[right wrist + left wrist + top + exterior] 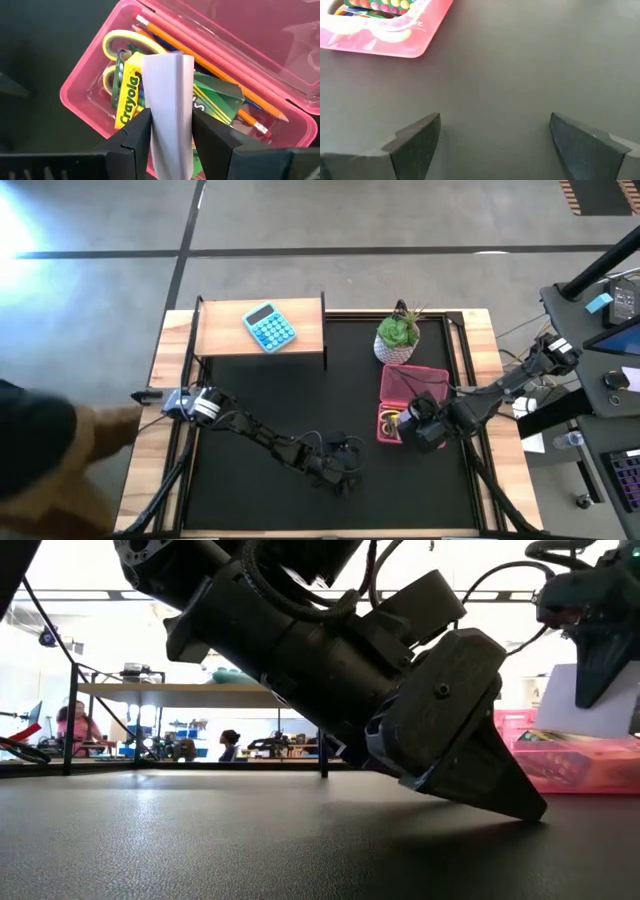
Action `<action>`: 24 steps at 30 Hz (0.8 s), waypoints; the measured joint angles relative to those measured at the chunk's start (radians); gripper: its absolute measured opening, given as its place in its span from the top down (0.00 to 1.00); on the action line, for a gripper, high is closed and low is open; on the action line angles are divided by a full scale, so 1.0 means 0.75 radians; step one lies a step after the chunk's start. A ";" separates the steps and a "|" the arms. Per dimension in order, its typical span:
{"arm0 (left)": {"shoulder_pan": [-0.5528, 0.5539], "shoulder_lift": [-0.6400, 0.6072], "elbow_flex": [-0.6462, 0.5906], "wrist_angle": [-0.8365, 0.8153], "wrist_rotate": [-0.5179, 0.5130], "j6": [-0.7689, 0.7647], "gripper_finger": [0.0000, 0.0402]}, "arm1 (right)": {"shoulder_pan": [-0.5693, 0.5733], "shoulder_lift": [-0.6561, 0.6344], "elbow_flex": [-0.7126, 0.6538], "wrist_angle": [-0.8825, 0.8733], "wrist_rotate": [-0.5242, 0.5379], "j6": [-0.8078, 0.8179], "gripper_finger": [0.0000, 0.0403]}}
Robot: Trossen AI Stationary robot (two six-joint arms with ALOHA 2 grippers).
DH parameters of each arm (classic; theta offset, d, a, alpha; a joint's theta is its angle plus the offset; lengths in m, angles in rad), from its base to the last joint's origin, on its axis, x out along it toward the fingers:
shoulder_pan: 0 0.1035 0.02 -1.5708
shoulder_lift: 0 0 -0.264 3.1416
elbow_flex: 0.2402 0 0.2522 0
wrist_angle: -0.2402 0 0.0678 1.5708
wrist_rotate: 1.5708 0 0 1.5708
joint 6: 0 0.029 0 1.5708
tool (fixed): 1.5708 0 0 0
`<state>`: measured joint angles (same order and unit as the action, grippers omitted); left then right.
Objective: Pack school essentials
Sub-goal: Put the purple sticky note into the pink supply box
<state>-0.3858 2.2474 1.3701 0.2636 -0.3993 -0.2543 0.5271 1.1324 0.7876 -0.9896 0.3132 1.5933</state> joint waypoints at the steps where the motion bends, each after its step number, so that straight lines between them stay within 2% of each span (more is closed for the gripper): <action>1: 0.001 -0.001 0.000 -0.003 -0.001 0.000 0.11 | 0.000 0.000 -0.002 0.000 -0.003 -0.009 0.68; 9: 0.015 -0.003 0.000 -0.014 -0.002 0.000 0.11 | -0.003 -0.024 0.003 -0.013 -0.080 -0.116 0.68; 15: 0.020 -0.003 0.000 -0.015 -0.002 0.001 0.11 | -0.003 -0.031 0.003 -0.074 -0.086 -0.136 0.68; 24: 0.033 -0.003 0.000 -0.018 -0.002 0.001 0.11 | -0.003 -0.025 0.002 -0.108 -0.184 -0.190 0.69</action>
<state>-0.3609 2.2452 1.3701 0.2501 -0.4011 -0.2535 0.5247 1.1137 0.7895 -1.0703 0.1753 1.4510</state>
